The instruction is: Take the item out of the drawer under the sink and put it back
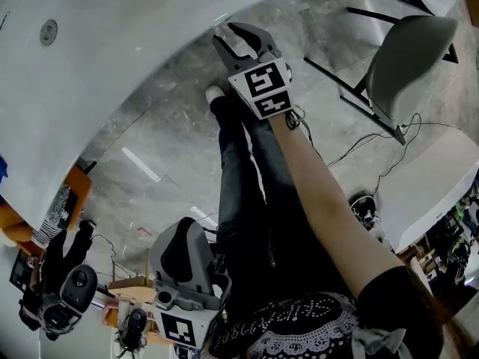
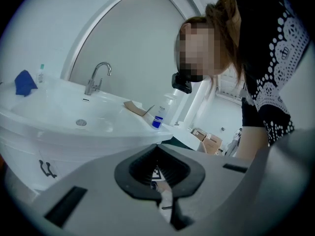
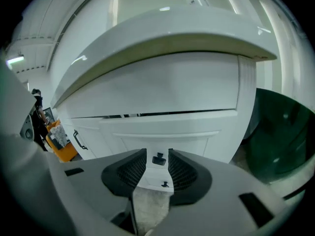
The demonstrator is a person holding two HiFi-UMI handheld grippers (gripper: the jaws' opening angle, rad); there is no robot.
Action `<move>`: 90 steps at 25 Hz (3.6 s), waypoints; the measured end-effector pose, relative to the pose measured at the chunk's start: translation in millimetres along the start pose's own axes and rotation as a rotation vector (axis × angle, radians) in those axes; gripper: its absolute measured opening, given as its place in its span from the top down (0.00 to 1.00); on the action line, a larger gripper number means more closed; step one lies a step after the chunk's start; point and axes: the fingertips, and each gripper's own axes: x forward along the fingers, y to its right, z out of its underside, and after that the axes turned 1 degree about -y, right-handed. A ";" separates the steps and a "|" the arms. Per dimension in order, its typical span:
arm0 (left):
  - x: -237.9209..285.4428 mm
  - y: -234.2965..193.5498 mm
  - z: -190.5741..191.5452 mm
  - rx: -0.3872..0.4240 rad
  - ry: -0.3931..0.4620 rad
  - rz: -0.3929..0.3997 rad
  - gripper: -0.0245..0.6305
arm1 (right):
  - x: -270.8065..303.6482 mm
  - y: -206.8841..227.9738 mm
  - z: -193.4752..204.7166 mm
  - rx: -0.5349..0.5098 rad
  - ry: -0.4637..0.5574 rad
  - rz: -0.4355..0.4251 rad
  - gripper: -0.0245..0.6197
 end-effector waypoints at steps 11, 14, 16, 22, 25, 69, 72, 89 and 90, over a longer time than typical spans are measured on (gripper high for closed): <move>16.0 -3.8 11.5 -0.032 -0.039 -0.006 0.96 | 47.9 7.6 24.4 0.080 -0.062 -0.018 0.73; 17.0 -3.1 12.8 -0.035 -0.048 -0.006 0.96 | 55.1 7.7 26.7 0.113 -0.060 -0.023 0.73; 17.0 -3.2 12.7 -0.035 -0.048 -0.010 0.96 | 59.5 6.8 28.1 0.128 -0.066 -0.025 0.73; 16.4 -5.2 13.3 -0.040 -0.052 -0.015 0.96 | 74.1 4.2 30.1 0.161 -0.078 -0.036 0.73; 17.7 -6.2 14.6 -0.042 -0.053 -0.016 0.96 | 79.7 4.8 32.2 0.162 -0.087 -0.046 0.73; 8.5 -13.8 14.7 -0.075 -0.023 -0.029 0.96 | 62.6 -0.4 44.8 0.113 -0.077 -0.033 0.74; 9.0 -13.1 14.3 -0.076 -0.021 -0.026 0.96 | 58.0 -1.9 49.7 0.112 -0.086 -0.034 0.74; 10.8 -9.8 9.2 -0.089 0.009 -0.010 0.96 | 37.7 -6.1 66.4 0.110 -0.107 -0.032 0.74; 10.1 -10.4 9.0 -0.089 0.010 -0.010 0.96 | 36.8 -6.9 67.2 0.110 -0.109 -0.032 0.74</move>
